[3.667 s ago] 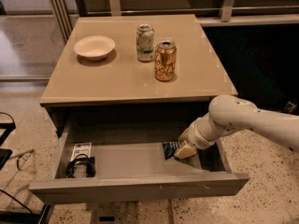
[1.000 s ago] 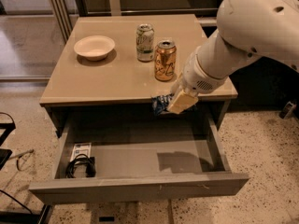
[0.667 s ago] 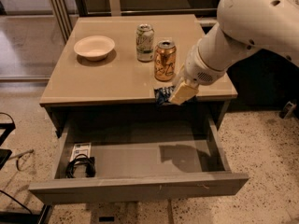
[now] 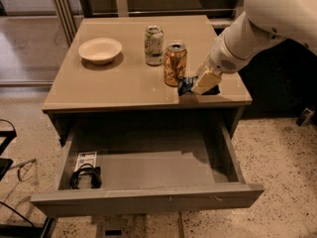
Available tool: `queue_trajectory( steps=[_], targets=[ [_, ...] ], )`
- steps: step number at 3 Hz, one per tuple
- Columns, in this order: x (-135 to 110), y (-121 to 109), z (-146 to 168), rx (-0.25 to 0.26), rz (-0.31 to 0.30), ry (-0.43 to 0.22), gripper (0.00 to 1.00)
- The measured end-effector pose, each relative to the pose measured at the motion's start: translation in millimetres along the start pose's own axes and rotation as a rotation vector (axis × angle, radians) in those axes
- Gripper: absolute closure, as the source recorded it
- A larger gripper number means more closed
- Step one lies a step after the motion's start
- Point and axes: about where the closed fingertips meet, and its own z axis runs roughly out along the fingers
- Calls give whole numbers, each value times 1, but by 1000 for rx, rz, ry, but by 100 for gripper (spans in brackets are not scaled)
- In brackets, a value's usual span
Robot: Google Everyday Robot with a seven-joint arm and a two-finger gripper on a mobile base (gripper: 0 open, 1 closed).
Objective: Pick rxbar blueberry from top drawer and place on counter
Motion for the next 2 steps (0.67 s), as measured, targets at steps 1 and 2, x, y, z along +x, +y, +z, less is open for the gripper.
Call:
queue_trajectory(
  steps=[1,2],
  targets=[
    [14,-24,1,23,49,3,100],
    [24,-38,5,31,90,-2,100]
  ],
)
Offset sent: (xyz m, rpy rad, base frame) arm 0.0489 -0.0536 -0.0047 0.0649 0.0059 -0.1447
